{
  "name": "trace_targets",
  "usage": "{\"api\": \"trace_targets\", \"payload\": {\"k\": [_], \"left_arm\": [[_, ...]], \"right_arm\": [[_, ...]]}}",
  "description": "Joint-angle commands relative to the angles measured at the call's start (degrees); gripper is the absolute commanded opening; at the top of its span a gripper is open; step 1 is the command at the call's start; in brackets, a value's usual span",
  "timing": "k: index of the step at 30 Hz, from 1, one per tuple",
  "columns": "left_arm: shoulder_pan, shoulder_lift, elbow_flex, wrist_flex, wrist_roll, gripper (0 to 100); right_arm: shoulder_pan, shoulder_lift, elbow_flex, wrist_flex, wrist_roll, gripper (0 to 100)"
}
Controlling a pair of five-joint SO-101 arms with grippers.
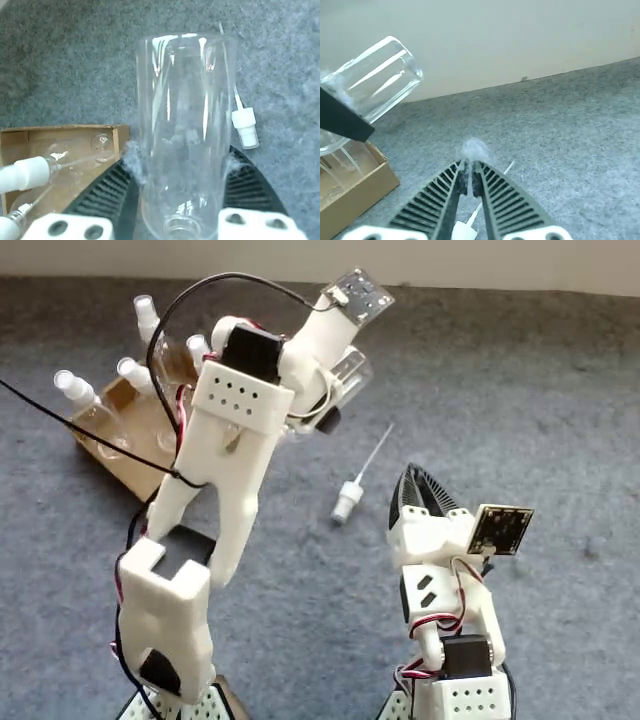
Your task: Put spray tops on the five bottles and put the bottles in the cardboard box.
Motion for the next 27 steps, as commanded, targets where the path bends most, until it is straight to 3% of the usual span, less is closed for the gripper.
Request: {"api": "trace_targets", "payload": {"k": [1,14,19,27], "left_arm": [[1.01,-10.95,8.92,0.09,-0.53,8],[0.84,-21.49,37.49,-0.09,-31.12,8],[0.57,-21.23,42.51,-0.26,-35.43,8],[1.01,-22.64,47.69,-0.18,-35.43,7]], "right_arm": [[-0.66,-0.31,10.15,-1.45,-0.18,1.5],[-0.66,-0.31,10.15,-1.45,-0.18,1.5],[-0.66,-0.31,10.15,-1.45,-0.18,1.5],[-0.66,-0.31,10.15,-1.45,-0.18,1.5]]}}
